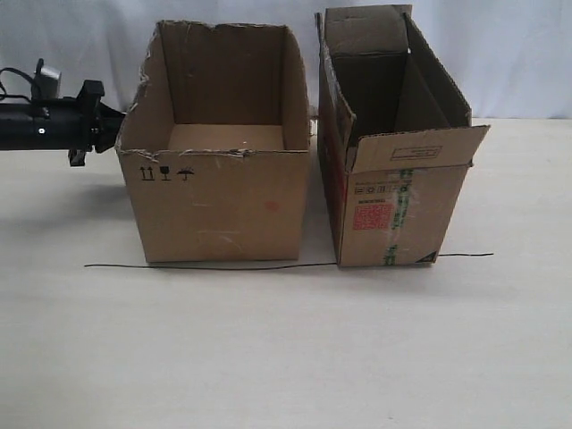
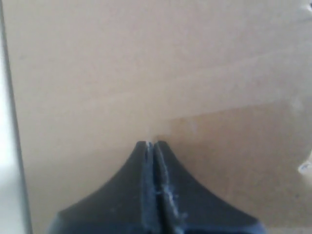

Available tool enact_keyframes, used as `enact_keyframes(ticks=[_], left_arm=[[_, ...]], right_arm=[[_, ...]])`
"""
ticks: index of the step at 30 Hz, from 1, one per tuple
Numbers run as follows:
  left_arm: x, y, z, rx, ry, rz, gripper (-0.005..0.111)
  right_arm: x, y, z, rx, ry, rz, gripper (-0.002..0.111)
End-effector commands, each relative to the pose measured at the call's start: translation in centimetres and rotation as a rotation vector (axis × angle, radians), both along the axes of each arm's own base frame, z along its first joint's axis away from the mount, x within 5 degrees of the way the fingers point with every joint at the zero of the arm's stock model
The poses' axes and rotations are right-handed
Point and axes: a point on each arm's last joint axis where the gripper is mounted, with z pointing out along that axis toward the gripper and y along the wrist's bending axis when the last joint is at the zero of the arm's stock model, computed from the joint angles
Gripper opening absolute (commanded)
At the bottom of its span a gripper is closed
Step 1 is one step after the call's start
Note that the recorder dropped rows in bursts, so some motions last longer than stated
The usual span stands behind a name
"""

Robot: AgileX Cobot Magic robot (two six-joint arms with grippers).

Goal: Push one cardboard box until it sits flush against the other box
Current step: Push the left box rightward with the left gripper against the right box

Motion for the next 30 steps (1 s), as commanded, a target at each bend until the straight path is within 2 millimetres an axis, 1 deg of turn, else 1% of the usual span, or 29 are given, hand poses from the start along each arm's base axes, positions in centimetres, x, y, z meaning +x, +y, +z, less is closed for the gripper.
enact_keyframes(ticks=[1,5,16,28,30], left_arm=[[0.4,-1.5,-0.3,-0.07,-0.006,-0.073,0.0],[0.5,-2.1,-0.5,-0.065,-0.005,-0.074,0.0],[0.3,-2.9,-0.3,-0.086,-0.007,-0.108,0.0],[0.4,-2.9,-0.1,-0.106,-0.011,-0.093,0.0],[0.5,-2.3,-0.1,-0.112,-0.013,-0.079,0.0]], right_arm=[[0.0,0.0,0.0,-0.005,-0.007,0.004,0.005],[0.0,0.0,0.0,-0.005,-0.007,0.004,0.005],[0.0,0.0,0.0,-0.005,-0.007,0.004,0.005],[0.0,0.0,0.0,-0.005,-0.007,0.004,0.005],[0.0,0.0,0.0,-0.005,-0.007,0.004,0.005]])
